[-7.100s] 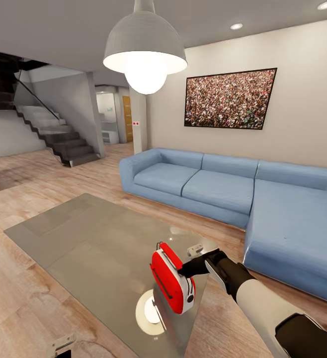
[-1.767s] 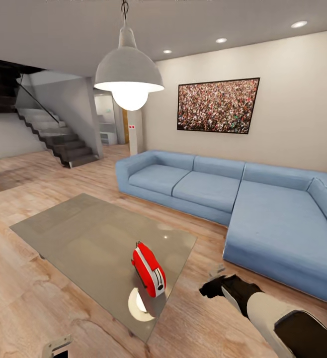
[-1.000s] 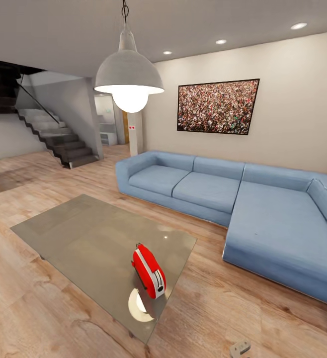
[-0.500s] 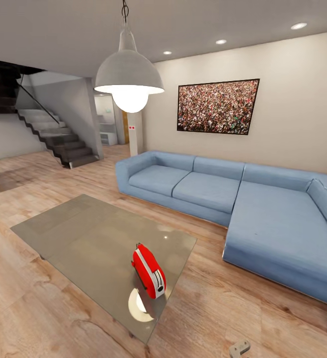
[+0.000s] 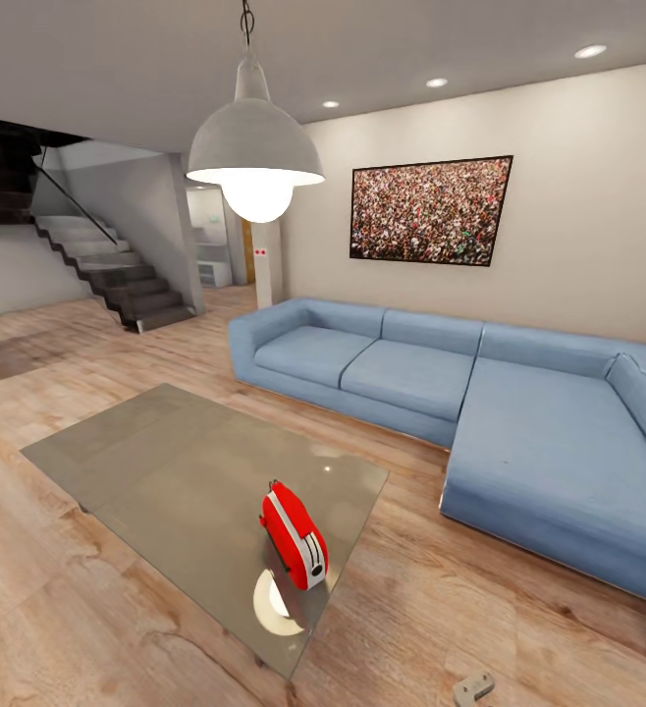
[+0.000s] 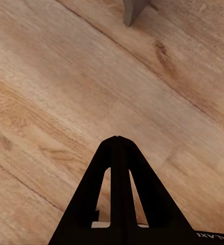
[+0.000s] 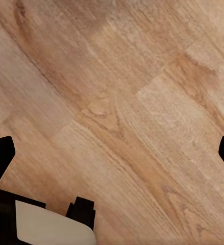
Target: Turn on the radio receiver that's on the table in the living room.
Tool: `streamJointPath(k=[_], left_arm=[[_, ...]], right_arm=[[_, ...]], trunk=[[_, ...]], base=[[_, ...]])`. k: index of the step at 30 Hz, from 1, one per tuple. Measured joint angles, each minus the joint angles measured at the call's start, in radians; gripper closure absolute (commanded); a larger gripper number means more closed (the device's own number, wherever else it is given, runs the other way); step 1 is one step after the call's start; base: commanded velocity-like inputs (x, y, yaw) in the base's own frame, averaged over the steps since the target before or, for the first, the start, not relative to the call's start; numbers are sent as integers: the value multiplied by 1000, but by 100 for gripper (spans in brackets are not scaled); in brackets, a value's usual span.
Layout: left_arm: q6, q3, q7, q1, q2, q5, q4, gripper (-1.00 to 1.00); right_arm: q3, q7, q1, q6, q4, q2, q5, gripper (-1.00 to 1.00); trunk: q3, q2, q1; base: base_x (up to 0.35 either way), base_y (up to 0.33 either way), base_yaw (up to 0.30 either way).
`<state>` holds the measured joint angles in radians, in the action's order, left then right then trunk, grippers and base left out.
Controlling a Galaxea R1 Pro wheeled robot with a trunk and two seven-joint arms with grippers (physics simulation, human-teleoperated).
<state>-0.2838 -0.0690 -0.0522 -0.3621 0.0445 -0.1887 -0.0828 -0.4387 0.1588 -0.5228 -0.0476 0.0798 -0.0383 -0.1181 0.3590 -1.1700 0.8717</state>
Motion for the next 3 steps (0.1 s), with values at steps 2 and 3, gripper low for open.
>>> streamJointPath(k=[2,3], left_arm=[[0,0,0,0,0,0,0,100],[0,0,0,0,0,0,0,100]], right_arm=[[0,0,0,0,0,0,0,-100],[0,0,0,0,0,0,0,-100]], trunk=[[0,0,0],[0,0,0]], base=[[0,0,0],[0,0,0]])
